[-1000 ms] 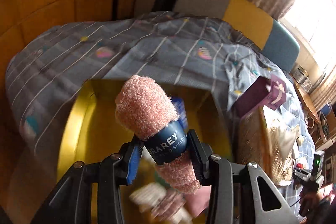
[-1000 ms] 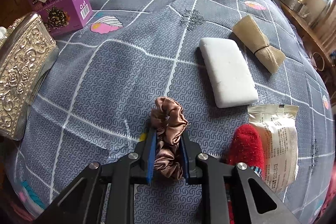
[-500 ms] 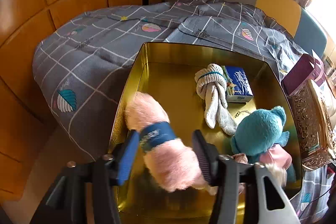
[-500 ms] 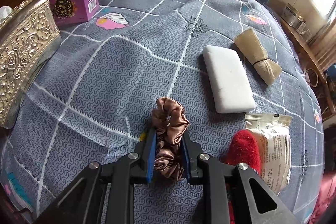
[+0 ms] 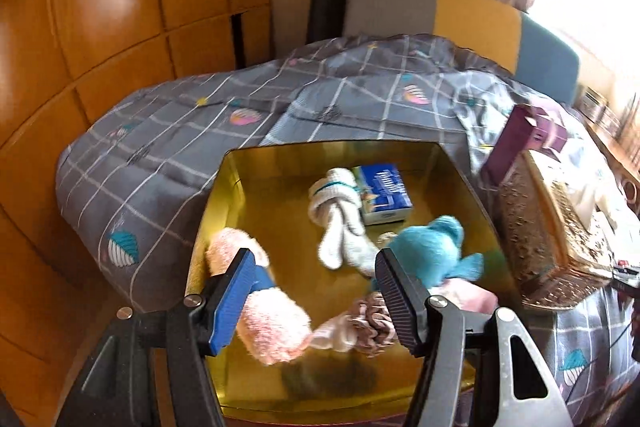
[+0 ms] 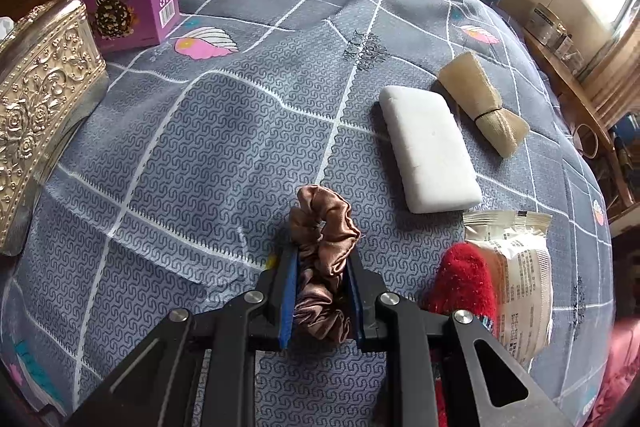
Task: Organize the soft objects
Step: 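Carry the pink dishcloth into the gold tray and open the left tool, then carry the brown scrunchie to the gold tray and open the right tool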
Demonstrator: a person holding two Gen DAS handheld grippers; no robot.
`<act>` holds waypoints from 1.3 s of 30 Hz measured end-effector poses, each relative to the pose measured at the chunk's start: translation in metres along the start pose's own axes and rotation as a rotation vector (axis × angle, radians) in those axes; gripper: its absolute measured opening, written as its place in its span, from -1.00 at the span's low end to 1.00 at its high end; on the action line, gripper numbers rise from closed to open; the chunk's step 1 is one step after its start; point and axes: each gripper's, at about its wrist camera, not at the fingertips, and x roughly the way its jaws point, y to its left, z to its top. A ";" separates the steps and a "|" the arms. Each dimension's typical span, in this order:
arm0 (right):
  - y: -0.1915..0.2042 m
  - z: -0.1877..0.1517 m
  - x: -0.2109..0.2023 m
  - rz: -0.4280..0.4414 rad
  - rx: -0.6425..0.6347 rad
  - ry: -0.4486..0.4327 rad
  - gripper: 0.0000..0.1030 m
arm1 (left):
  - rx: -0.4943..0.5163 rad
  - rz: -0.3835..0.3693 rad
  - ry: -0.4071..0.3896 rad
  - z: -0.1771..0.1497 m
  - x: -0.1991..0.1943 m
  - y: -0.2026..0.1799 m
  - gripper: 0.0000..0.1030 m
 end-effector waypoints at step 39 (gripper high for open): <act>0.297 0.145 -0.163 0.644 -0.427 -0.266 -0.65 | -0.014 -0.007 -0.047 -0.006 -0.014 0.025 0.23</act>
